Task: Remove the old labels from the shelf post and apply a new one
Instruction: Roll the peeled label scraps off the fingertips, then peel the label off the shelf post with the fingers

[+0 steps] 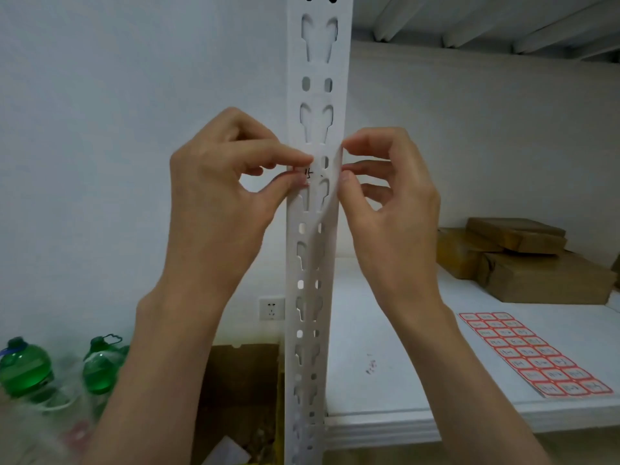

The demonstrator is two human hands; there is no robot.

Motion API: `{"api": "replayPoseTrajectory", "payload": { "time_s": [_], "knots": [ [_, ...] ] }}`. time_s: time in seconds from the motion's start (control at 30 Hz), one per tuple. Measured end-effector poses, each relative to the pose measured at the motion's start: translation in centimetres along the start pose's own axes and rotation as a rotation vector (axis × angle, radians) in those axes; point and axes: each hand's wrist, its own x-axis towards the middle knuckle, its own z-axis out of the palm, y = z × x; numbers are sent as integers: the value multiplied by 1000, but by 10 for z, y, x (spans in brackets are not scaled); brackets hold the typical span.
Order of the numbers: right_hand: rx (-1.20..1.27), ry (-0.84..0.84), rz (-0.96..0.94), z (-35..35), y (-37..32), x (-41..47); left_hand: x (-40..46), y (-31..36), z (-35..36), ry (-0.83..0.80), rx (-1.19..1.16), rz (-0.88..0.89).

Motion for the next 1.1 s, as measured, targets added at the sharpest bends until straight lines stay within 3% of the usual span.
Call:
{"api": "replayPoseTrajectory", "payload": {
  "time_s": [0.27,0.57,0.87,1.1],
  "knots": [
    [-2,30,-58,11,-3,-2,-1,1,5,24,44,53],
    [-9,3,-47,10,-3,-1,0,1,3,-4,24,-24],
    [9,-9,-35,8,-4,-2,-1,2,2,-21,107,49],
    [3,-17,-23,8,-6,-2,-1,11,6,-11,105,-46]
  ]
}}
